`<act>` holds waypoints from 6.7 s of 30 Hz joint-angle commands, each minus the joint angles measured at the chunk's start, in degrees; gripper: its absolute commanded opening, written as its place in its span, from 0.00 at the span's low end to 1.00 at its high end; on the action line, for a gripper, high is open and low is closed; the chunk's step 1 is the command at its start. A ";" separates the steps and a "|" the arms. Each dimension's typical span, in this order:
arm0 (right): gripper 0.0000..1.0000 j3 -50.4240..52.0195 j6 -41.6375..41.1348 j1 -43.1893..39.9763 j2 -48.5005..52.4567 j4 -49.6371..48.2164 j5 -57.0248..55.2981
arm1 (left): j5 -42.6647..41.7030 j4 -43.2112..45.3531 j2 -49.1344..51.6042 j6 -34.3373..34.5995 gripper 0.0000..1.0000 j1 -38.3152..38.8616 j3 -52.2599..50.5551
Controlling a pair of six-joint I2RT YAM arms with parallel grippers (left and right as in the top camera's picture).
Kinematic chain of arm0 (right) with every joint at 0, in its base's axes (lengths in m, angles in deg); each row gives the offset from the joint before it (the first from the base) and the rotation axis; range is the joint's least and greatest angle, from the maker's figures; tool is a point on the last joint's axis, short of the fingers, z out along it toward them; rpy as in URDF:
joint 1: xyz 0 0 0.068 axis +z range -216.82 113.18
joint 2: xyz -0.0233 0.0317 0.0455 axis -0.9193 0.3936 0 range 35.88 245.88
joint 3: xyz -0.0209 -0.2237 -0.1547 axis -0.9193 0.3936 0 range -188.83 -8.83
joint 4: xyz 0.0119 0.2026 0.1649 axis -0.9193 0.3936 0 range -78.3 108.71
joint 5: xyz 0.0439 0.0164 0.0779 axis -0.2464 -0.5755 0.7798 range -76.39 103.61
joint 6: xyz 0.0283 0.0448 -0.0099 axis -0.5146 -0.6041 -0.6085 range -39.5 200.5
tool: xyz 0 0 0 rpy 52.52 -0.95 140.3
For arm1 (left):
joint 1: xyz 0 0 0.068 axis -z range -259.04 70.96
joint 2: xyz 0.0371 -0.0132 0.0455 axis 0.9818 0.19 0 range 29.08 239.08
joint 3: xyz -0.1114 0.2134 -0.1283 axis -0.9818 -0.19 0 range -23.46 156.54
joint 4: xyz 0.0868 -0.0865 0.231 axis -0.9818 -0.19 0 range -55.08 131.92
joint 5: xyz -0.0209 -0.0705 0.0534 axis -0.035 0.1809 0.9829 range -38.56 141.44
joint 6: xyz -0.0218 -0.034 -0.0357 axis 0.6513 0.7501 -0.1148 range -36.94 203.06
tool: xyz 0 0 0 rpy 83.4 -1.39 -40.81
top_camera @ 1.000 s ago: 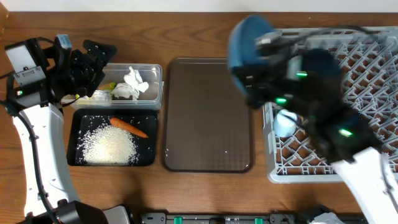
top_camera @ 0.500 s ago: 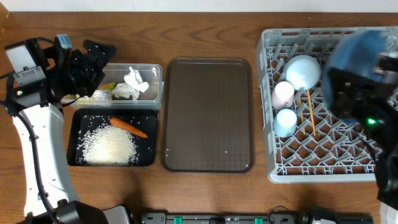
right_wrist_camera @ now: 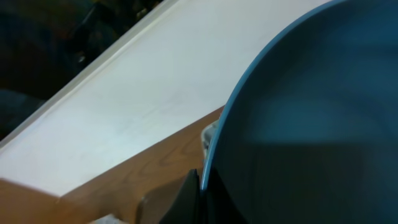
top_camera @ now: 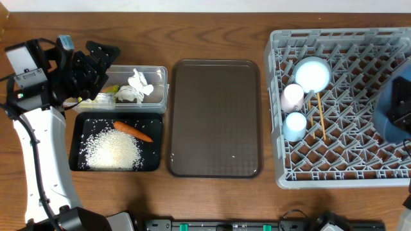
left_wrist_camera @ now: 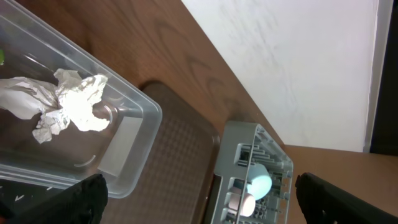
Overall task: Sort waste into correct bins and load items into the dishwasher rack
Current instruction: 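Lift the blue plate and carry it right over the grey rack, then lower the blue plate edge-first into the rack's back right corner, then lay the blue plate down flat in the rack with the right gripper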
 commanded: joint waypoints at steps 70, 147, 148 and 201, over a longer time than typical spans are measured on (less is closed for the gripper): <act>0.01 40.02 -44.87 -10.86 48.17 -127.97 33.53 | 0.11 -0.02 0.00 0.26 0.98 -0.20 -0.15; 0.55 22.14 -66.71 0.33 34.62 -114.42 39.52 | 0.11 -0.02 0.00 0.26 0.98 -0.20 -0.15; 0.56 20.31 -61.31 2.27 34.62 -108.98 38.23 | 0.11 -0.02 0.00 0.26 0.98 -0.20 -0.15; 0.37 -1.92 18.91 7.93 35.74 1.66 -40.17 | 0.11 -0.02 0.00 0.26 0.98 -0.20 -0.15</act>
